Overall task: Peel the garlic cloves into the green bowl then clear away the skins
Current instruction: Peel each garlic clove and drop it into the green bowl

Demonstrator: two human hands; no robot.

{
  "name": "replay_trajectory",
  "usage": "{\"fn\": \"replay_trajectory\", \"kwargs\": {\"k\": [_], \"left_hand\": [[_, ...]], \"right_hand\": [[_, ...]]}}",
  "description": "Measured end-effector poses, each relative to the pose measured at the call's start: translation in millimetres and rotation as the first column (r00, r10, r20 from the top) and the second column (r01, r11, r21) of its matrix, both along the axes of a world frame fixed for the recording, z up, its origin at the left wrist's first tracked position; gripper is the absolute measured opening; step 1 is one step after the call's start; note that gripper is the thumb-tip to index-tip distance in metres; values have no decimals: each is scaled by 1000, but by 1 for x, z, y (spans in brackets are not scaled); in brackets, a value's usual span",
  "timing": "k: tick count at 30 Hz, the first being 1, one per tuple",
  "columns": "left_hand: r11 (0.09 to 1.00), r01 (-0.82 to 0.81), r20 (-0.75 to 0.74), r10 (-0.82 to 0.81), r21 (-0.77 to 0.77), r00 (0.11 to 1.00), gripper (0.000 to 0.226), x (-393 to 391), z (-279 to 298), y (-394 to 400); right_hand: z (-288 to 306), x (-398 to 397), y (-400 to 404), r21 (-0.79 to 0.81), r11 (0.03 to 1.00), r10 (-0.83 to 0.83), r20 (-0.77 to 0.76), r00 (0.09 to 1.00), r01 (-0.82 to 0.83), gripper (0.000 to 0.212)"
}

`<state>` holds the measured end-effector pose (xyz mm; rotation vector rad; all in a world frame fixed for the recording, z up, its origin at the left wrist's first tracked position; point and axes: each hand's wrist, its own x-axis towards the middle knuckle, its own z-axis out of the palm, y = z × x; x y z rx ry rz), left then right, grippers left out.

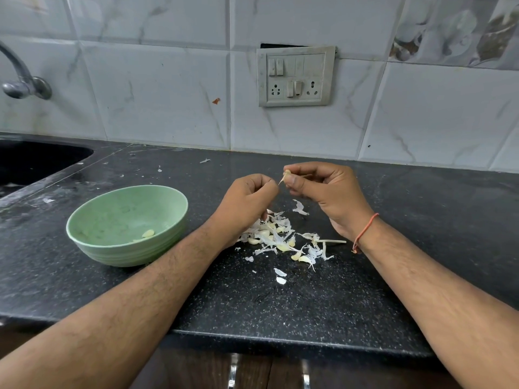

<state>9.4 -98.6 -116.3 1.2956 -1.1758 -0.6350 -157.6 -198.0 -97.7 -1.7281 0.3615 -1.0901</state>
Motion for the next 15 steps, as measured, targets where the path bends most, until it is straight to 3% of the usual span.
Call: {"fn": "replay_trajectory", "kwargs": {"k": [4, 12, 15], "left_hand": [[997, -70, -28, 69, -44, 997, 24, 3, 1, 1], [984, -71, 37, 78, -164, 996, 9, 2, 3, 3], [984, -71, 81, 86, -165, 993, 9, 4, 2, 4]], "right_hand": [[-1, 0, -3, 21, 999, -48, -39, 998, 49, 20], [-1, 0, -4, -237, 962, -168, -114, 979, 137, 21], [-2, -1, -4, -243, 959, -181, -131, 975, 145, 22]]}}
